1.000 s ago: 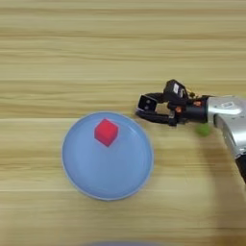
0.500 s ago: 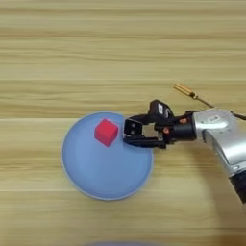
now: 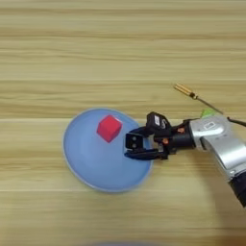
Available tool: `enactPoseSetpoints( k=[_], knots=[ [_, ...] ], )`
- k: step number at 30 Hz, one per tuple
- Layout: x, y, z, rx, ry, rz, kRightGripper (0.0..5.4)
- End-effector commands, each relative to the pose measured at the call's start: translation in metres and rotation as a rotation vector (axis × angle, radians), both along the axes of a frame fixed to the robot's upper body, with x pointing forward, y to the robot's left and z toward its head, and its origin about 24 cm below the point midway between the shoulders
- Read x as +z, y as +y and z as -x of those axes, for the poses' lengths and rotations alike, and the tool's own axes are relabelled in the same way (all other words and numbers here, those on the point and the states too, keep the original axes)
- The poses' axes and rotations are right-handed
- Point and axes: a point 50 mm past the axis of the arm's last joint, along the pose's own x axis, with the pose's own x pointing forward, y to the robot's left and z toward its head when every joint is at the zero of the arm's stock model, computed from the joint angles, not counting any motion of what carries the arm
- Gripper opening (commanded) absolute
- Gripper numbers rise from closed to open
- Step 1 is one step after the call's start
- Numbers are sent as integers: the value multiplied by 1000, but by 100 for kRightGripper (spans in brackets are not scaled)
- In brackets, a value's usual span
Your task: Move the objects on the table
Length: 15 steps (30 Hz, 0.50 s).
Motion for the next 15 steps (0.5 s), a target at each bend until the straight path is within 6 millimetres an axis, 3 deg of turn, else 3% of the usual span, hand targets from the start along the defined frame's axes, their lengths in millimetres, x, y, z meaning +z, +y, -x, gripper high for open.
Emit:
enactPoseSetpoints(
  k=[1,5,15],
  knots=[
    [26,1,-16,-2,-131,4,248],
    [27,3,-15,8,-133,-4,248],
    [36,5,-15,14,-157,-41,363]
  ],
)
